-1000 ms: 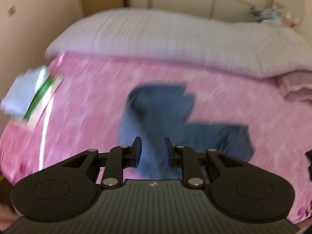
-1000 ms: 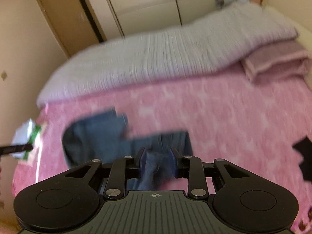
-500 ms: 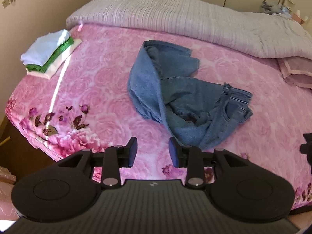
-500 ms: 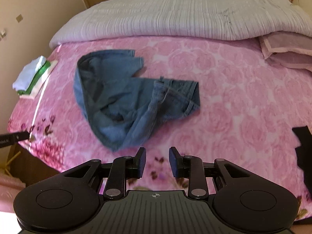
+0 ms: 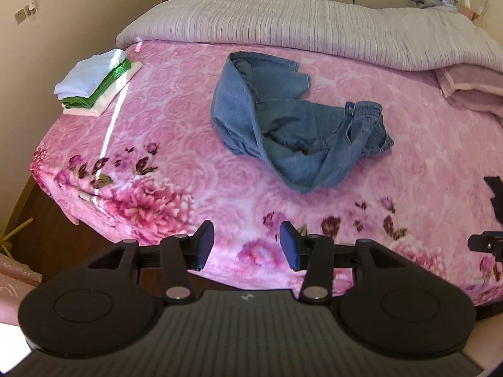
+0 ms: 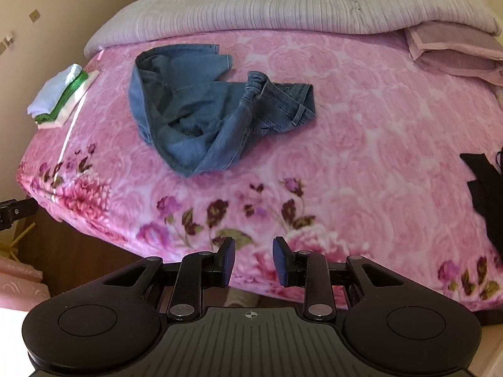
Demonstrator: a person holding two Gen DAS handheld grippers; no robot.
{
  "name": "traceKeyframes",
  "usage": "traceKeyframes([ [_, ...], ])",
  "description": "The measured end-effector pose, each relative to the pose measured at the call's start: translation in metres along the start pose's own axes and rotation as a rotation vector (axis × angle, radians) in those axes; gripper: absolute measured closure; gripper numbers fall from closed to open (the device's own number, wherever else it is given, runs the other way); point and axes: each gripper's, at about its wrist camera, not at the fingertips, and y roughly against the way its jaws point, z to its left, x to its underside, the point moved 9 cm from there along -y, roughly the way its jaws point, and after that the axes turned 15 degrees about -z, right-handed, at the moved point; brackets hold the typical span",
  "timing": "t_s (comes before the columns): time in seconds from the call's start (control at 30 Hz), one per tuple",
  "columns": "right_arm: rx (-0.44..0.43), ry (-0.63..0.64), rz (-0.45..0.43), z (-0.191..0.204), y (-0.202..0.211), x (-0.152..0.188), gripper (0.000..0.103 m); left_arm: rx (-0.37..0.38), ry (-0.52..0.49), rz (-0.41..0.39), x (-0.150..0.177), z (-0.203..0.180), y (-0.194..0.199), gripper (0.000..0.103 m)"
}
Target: Fold clothes
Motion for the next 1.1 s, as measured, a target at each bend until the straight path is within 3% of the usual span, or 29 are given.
traceKeyframes([
  [0.47,-0.025,0.024,-0.059,0.011,0.031,0.004,0.072,-0.020,-0.047,-0.035,0.005,-0.008,0.032,0.058],
  [0.8,-0.037,0.014,-0.051,0.020,0.023,0.003,0.072,-0.042,-0.130,-0.049,0.006,-0.005,0.029,0.053],
  [1.1,-0.037,0.049,-0.052,0.035,0.012,-0.008,0.072,-0.070,-0.102,-0.035,0.008,0.014,0.020,0.053],
])
